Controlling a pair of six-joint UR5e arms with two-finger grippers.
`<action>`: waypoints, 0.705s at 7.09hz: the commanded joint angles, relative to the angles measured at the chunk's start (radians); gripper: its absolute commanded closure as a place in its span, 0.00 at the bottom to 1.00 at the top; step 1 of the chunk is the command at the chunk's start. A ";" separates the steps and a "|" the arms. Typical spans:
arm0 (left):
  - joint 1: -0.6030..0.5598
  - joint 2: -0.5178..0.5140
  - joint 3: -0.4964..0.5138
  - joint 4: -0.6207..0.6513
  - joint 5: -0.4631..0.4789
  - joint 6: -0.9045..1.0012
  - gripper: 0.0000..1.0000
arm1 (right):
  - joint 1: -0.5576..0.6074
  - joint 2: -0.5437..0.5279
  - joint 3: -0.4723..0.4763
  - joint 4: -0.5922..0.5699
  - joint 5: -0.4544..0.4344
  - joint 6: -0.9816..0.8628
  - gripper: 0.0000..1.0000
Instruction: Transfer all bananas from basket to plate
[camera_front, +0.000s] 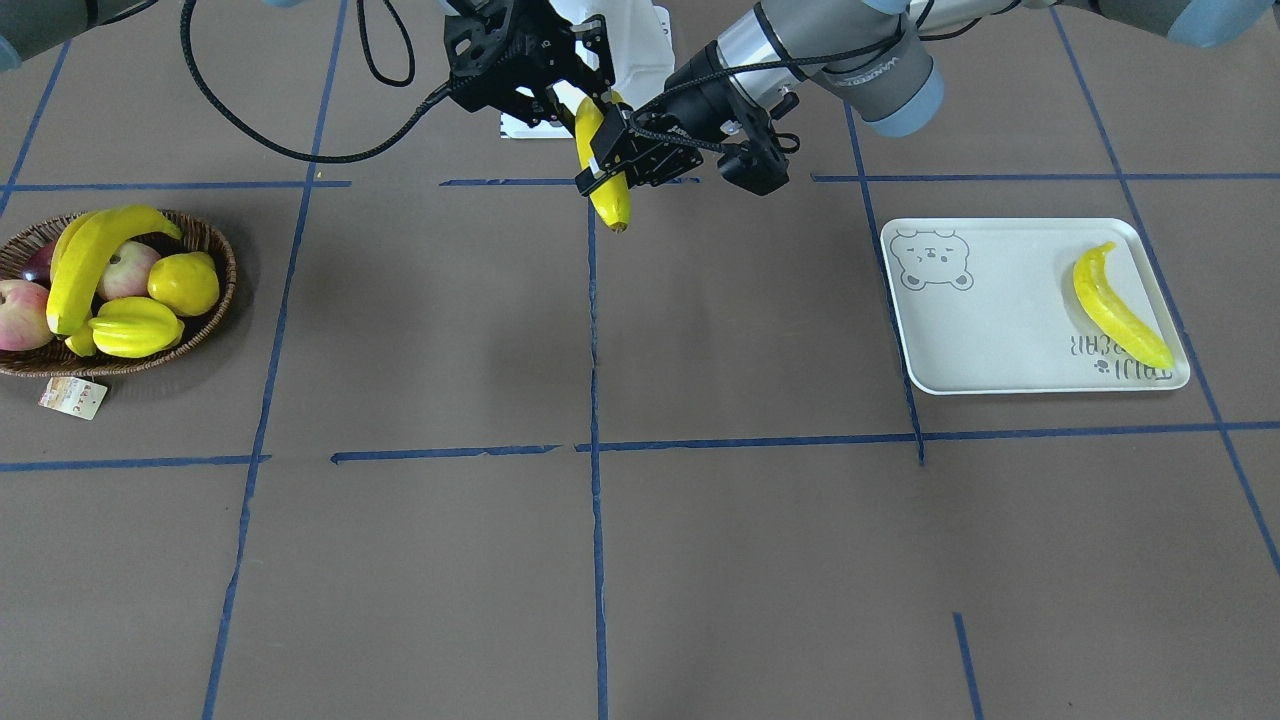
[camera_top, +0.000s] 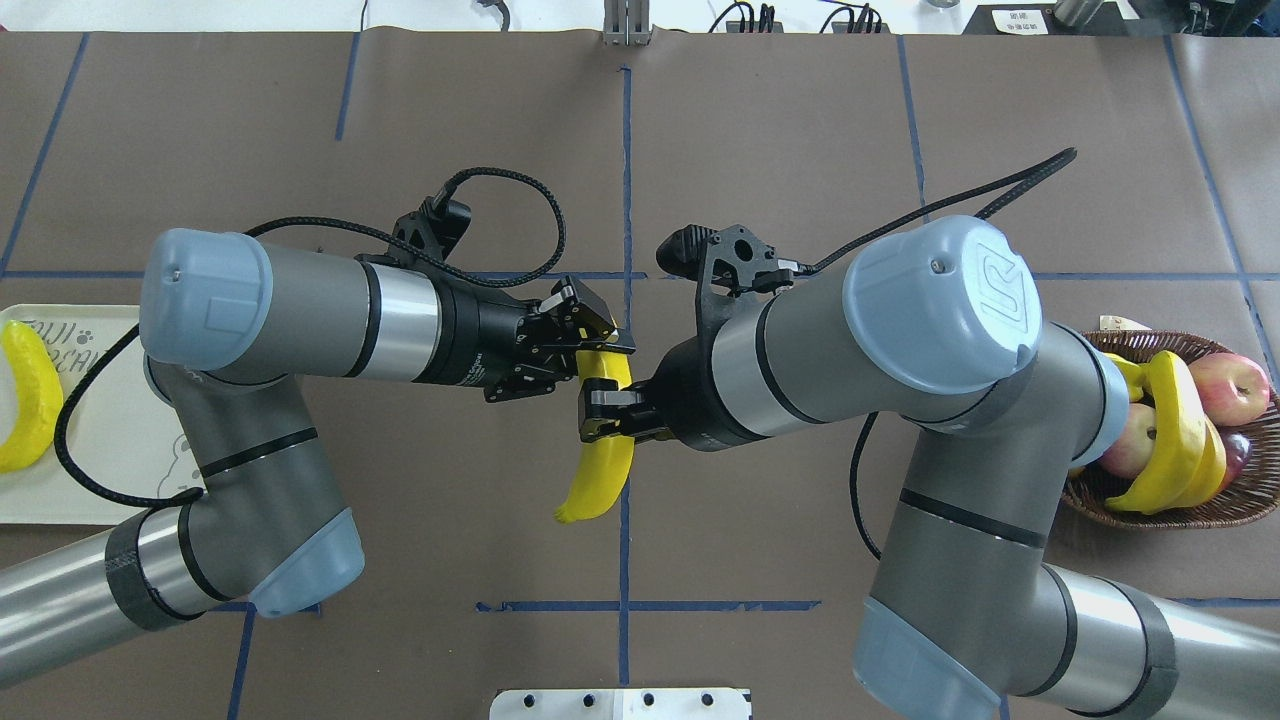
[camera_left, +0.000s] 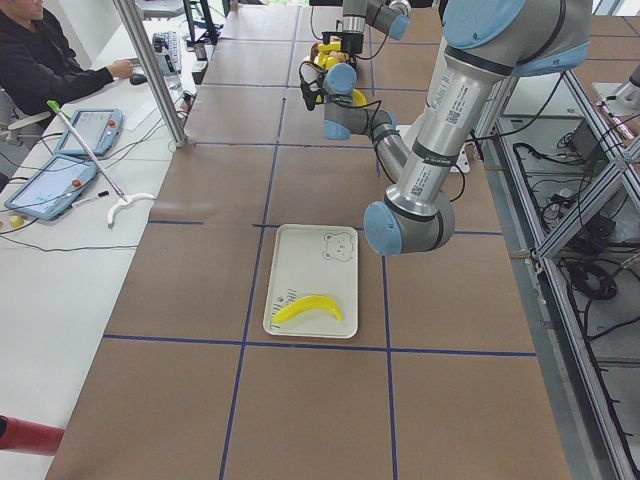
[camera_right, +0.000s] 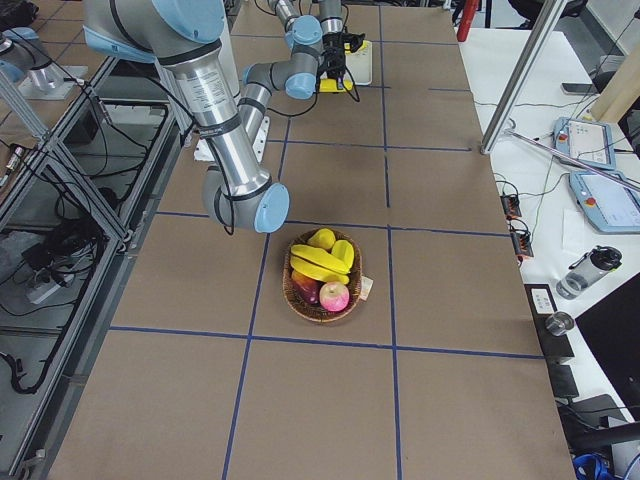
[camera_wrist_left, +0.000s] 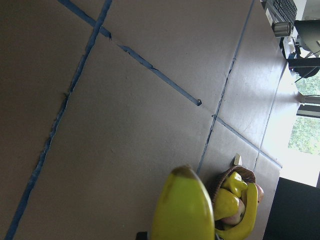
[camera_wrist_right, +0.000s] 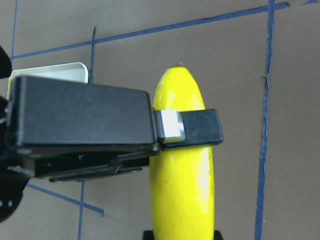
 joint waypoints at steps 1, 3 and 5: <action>-0.001 0.003 -0.001 -0.011 0.000 0.004 1.00 | 0.001 0.000 0.001 0.000 0.001 0.017 0.01; -0.001 0.005 -0.001 -0.009 -0.002 0.006 1.00 | 0.001 0.000 0.008 0.001 0.001 0.024 0.00; -0.008 0.011 0.008 0.000 0.000 0.009 1.00 | 0.003 0.000 0.020 0.001 0.002 0.034 0.00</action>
